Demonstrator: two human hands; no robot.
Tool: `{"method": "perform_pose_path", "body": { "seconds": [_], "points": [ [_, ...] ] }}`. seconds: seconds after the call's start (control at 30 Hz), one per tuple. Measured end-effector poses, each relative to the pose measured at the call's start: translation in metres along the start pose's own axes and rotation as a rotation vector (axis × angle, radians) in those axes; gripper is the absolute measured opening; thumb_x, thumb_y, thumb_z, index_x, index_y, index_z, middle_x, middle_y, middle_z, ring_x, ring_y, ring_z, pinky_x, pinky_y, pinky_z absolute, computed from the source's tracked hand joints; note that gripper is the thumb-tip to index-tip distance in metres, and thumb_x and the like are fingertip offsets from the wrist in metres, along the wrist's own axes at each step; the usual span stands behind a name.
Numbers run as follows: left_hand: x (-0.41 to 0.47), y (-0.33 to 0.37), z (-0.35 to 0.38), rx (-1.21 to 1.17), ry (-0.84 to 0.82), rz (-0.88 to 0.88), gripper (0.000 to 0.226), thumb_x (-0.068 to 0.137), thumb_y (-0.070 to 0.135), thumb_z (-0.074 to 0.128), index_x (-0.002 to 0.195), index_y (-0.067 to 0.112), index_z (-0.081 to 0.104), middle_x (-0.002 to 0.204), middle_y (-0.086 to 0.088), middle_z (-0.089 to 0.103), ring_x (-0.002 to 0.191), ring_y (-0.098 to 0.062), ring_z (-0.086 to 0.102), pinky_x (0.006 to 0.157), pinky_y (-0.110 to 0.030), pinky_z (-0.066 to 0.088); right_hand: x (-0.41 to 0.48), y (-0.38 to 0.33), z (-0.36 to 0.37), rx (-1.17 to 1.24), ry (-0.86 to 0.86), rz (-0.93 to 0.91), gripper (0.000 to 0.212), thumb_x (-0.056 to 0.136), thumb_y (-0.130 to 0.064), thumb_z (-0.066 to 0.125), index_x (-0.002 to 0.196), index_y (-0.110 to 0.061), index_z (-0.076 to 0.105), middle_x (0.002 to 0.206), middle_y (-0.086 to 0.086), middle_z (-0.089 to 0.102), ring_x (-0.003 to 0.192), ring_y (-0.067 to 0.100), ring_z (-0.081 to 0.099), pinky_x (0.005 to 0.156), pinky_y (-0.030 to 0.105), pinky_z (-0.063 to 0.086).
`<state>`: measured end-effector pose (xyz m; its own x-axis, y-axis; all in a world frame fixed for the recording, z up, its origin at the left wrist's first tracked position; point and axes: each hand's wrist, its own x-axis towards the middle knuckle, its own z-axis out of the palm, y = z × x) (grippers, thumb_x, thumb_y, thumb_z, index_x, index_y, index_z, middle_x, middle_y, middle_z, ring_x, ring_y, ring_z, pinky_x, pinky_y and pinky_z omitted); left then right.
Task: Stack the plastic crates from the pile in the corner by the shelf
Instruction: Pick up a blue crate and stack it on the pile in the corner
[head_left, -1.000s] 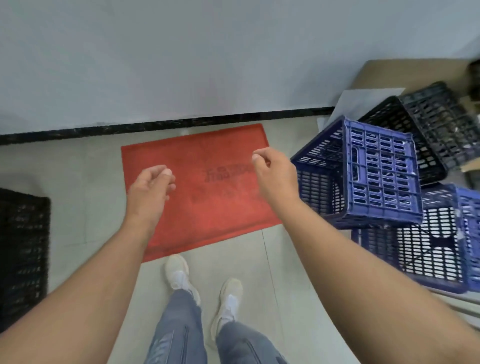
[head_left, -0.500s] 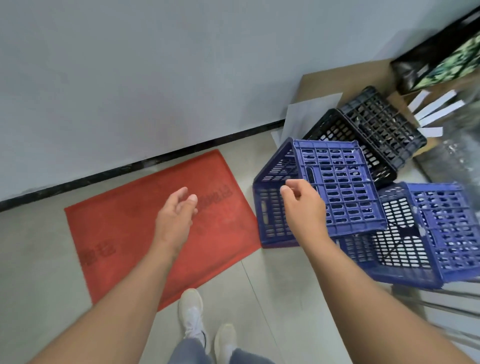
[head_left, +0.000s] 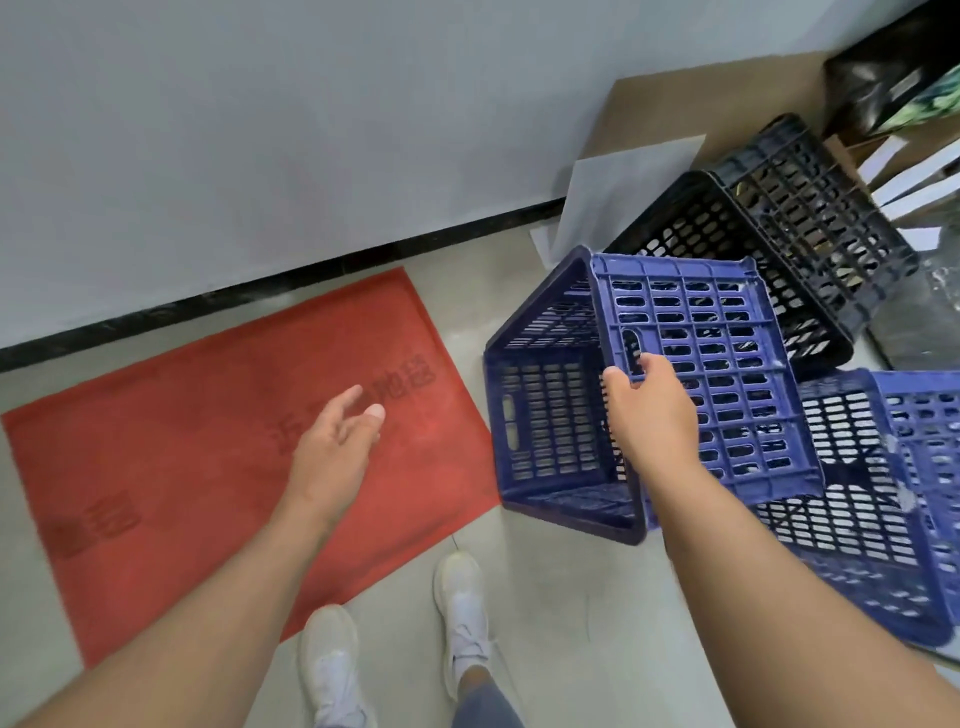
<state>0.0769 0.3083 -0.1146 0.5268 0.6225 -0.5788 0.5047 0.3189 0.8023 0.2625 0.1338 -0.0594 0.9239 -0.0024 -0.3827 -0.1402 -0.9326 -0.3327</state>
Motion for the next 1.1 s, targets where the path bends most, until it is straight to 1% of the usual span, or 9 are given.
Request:
{"method": "perform_pose_path", "body": {
  "seconds": [0.17,0.3,0.43,0.7,0.8,0.87,0.97,1.03,1.1],
  "points": [
    [0.021,-0.018,0.030,-0.022,-0.004,-0.059,0.044,0.098,0.020,0.051,0.141,0.015,0.045,0.096,0.006,0.063,0.086,-0.007,0.061,0.095,-0.033,0.046,0.038,0.017,0.022,-0.184,-0.027,0.078,0.059,0.095,-0.043,0.041,0.141,-0.009,0.029,0.131,0.023,0.052,0.116,0.043,0.049,0.086,0.046,0.041],
    [0.034,-0.032,0.045,-0.021,0.004,-0.098,0.044,0.098,0.020,0.051,0.141,0.015,0.045,0.093,0.010,0.061,0.082,-0.004,0.060,0.088,-0.027,0.044,0.053,0.019,0.040,-0.230,-0.074,0.058,0.060,0.098,-0.039,0.038,0.147,-0.010,0.019,0.127,0.023,0.056,0.113,0.042,0.053,0.080,0.045,0.041],
    [0.041,-0.045,0.053,-0.012,0.015,-0.132,0.044,0.098,0.020,0.051,0.141,0.014,0.045,0.091,0.011,0.061,0.082,-0.003,0.059,0.093,-0.031,0.045,0.057,0.022,0.050,-0.232,-0.011,0.019,0.051,0.100,-0.034,0.037,0.142,-0.007,0.024,0.114,0.024,0.062,0.103,0.042,0.057,0.073,0.044,0.038],
    [0.045,-0.065,0.066,0.018,0.026,-0.152,0.044,0.097,0.022,0.052,0.140,0.016,0.046,0.092,0.010,0.061,0.086,-0.009,0.061,0.097,-0.038,0.046,0.054,0.031,0.048,-0.294,0.081,-0.074,0.040,0.100,-0.032,0.040,0.127,-0.003,0.036,0.104,0.023,0.064,0.093,0.041,0.058,0.067,0.038,0.032],
    [0.046,-0.068,0.063,0.035,0.015,-0.155,0.044,0.097,0.023,0.053,0.140,0.017,0.046,0.094,0.011,0.060,0.103,-0.021,0.062,0.104,-0.042,0.044,0.056,0.036,0.038,-0.307,0.097,-0.085,0.040,0.099,-0.023,0.042,0.134,-0.005,0.033,0.107,0.024,0.064,0.096,0.042,0.059,0.067,0.038,0.034],
    [0.048,-0.069,0.058,0.057,0.021,-0.166,0.046,0.096,0.023,0.054,0.141,0.016,0.046,0.100,0.004,0.062,0.113,-0.025,0.060,0.106,-0.044,0.042,0.058,0.041,0.024,-0.286,0.119,-0.086,0.042,0.099,-0.022,0.042,0.138,-0.009,0.032,0.107,0.023,0.064,0.097,0.042,0.059,0.069,0.039,0.035],
    [0.054,-0.072,0.050,0.089,0.039,-0.185,0.048,0.096,0.025,0.055,0.142,0.016,0.045,0.121,-0.009,0.061,0.119,-0.027,0.058,0.108,-0.044,0.041,0.060,0.043,-0.008,-0.220,0.123,-0.082,0.038,0.098,-0.024,0.043,0.134,-0.015,0.039,0.092,0.015,0.059,0.086,0.037,0.053,0.069,0.039,0.037],
    [0.058,-0.074,0.047,0.105,0.046,-0.203,0.051,0.096,0.025,0.056,0.144,0.015,0.042,0.136,-0.014,0.055,0.125,-0.026,0.053,0.110,-0.041,0.037,0.060,0.039,-0.029,-0.163,0.113,-0.124,0.022,0.096,-0.022,0.047,0.117,-0.014,0.048,0.081,0.009,0.054,0.077,0.033,0.049,0.066,0.038,0.036],
    [0.061,-0.077,0.043,0.137,0.076,-0.217,0.057,0.096,0.025,0.056,0.148,0.012,0.036,0.146,-0.013,0.046,0.133,-0.025,0.045,0.111,-0.032,0.032,0.061,0.034,-0.048,-0.117,0.095,-0.169,0.010,0.093,-0.018,0.053,0.100,-0.011,0.052,0.078,0.012,0.052,0.073,0.031,0.046,0.063,0.036,0.033]
  ]
}}
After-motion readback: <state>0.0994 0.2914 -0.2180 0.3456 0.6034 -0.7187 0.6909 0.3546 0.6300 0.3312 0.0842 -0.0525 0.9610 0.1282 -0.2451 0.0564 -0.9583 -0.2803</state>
